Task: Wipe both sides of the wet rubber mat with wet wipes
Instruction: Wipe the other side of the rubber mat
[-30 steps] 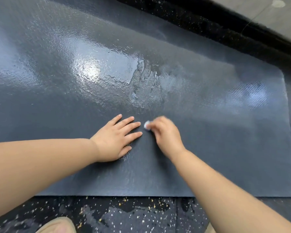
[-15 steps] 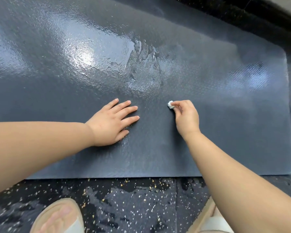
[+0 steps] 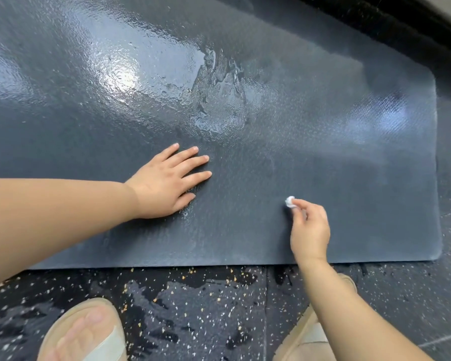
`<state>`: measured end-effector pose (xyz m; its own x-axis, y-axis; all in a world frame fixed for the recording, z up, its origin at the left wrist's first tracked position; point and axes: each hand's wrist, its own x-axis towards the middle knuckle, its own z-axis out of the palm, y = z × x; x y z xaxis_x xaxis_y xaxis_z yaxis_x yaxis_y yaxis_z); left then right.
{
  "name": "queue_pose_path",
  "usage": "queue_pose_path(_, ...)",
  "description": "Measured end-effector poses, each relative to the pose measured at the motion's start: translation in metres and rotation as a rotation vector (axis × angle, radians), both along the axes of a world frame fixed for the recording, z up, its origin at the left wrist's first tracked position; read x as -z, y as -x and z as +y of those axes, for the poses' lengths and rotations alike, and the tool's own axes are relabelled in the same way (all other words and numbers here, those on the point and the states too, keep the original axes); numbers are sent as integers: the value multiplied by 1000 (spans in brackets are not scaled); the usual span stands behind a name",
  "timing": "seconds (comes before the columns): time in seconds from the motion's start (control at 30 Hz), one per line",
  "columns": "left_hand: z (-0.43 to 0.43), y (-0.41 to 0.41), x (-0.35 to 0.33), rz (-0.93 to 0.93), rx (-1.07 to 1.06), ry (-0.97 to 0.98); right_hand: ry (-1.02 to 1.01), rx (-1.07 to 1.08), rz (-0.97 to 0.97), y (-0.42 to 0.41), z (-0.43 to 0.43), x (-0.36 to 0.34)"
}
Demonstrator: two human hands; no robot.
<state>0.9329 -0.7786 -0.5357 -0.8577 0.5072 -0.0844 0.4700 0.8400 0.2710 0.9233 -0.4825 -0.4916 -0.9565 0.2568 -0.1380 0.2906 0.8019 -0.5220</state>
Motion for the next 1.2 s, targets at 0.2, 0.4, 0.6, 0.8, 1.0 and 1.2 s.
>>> queue_pose_path(0.2,-2,0,2,9,13,8,1,92,42,-53,-54,22)
queue_pose_path(0.4,-4,1,-2,36,23,-14,214,-281,-43,-101,-86,9)
queue_pose_path(0.6,-10,-5,-4,25,10,10,176,334,42,-11,-34,9)
queue_pose_path(0.8,-25,-13,-7,75,-2,19,151,169,98,-45,-96,25)
queue_pose_path(1.0,-33,-17,-6,87,-19,17,254,-412,-35,-93,-151,17)
queue_pose_path(1.2,-45,-23,-7,61,-74,33,217,25,58,11,-83,0)
